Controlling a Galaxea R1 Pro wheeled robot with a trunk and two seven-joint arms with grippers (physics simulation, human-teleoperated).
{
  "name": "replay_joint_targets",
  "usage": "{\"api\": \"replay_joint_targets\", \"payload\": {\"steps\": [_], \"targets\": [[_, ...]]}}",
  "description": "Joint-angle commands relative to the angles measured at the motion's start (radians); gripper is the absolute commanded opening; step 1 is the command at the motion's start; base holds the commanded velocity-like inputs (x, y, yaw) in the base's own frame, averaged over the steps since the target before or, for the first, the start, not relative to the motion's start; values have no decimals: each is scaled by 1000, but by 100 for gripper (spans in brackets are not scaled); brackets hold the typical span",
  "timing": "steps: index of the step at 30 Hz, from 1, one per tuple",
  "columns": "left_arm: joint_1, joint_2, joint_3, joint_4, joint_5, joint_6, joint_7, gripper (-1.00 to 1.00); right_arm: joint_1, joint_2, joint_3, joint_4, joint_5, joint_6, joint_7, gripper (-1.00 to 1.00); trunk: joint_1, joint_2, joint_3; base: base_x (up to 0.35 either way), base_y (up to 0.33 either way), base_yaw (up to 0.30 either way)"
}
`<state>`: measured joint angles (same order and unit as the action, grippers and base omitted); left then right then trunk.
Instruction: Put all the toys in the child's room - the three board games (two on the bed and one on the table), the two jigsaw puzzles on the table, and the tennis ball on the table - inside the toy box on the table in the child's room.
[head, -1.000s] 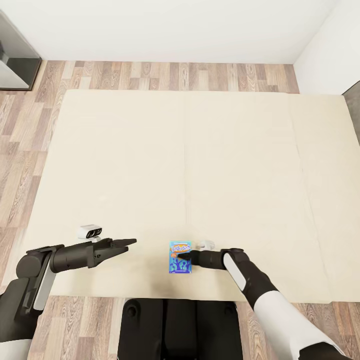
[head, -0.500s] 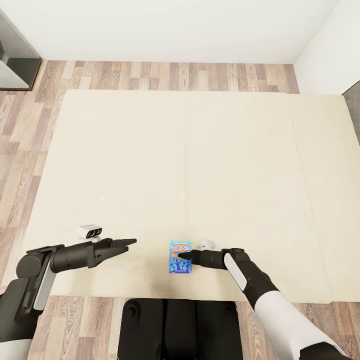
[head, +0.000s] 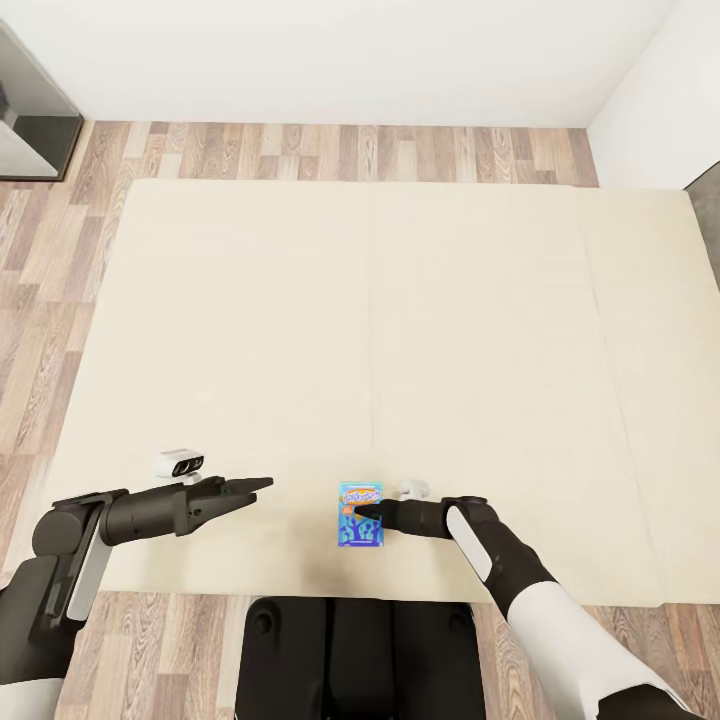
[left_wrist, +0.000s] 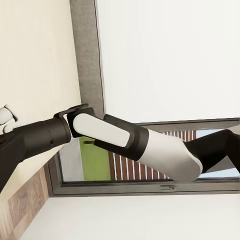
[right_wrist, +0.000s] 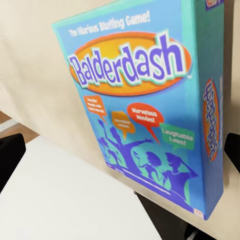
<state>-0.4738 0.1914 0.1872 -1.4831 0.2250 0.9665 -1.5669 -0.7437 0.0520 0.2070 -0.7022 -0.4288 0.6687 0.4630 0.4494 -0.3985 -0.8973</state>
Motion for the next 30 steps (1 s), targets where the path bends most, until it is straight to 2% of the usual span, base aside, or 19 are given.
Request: {"api": "replay_joint_targets", "payload": {"steps": [1, 30], "targets": [[0, 0, 0, 0, 0, 11, -4, 100, 0, 0, 0, -1, -2, 5, 0, 100, 1, -1, -1, 0, 0, 0], [0, 0, 0, 0, -1, 11, -4, 100, 0, 2, 4, -2, -2, 5, 1, 100, 1, -1, -1, 0, 38, 0]]}}
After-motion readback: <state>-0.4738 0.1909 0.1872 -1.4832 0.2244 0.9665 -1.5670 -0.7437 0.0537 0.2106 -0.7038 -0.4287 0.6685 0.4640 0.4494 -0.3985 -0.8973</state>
